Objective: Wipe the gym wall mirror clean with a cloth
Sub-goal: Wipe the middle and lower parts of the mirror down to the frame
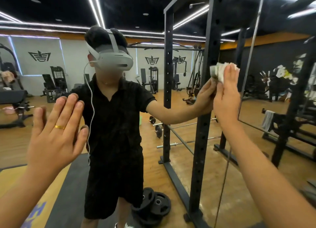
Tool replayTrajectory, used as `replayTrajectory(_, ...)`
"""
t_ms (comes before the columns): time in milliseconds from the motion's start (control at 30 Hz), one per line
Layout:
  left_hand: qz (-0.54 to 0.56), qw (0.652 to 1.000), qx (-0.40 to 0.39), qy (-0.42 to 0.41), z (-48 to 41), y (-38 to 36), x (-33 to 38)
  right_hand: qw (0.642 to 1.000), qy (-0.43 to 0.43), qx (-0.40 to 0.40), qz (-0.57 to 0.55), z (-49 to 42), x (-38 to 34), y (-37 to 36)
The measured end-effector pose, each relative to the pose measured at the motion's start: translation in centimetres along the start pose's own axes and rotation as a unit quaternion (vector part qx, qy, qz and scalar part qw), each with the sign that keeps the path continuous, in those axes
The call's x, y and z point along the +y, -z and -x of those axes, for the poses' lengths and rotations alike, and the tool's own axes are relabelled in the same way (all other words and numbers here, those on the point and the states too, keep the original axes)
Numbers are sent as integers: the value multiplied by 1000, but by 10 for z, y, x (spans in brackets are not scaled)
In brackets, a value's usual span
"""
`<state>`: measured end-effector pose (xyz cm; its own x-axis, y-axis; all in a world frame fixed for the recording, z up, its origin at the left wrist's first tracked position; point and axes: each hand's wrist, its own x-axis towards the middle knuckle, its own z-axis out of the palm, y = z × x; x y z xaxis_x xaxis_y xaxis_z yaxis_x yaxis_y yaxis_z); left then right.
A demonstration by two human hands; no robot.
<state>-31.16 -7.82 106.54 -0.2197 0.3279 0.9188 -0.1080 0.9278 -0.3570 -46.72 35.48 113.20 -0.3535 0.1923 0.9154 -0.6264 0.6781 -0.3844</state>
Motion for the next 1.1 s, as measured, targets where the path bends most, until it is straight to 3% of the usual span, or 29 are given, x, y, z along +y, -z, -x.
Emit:
replayTrajectory(133,4,1000,-7,5,1,0,3,998,18,-37,46,78,33,-4)
replayTrajectory(233,2,1000,-1,0,0,0,3,996,29,-64,48,55,39,11)
replayTrajectory(367,1,1000,-2,-1,0,1,0,999,-29,-22,8,-3,30,18)
replayTrajectory(500,12,1000,-7,1,1,1,-1,997,-65,31,-25,11,10,6)
replayTrajectory(633,8,1000,-4,9,-2,-1,4,999,-34,37,-17,59,2,-13)
replayTrajectory(1000,3,1000,-3,6,-1,-2,3,989,-43,60,-125,18,-79,-36)
replayTrajectory(1100,2,1000,-10,13,1,-3,5,998,18,29,-46,68,-68,-50)
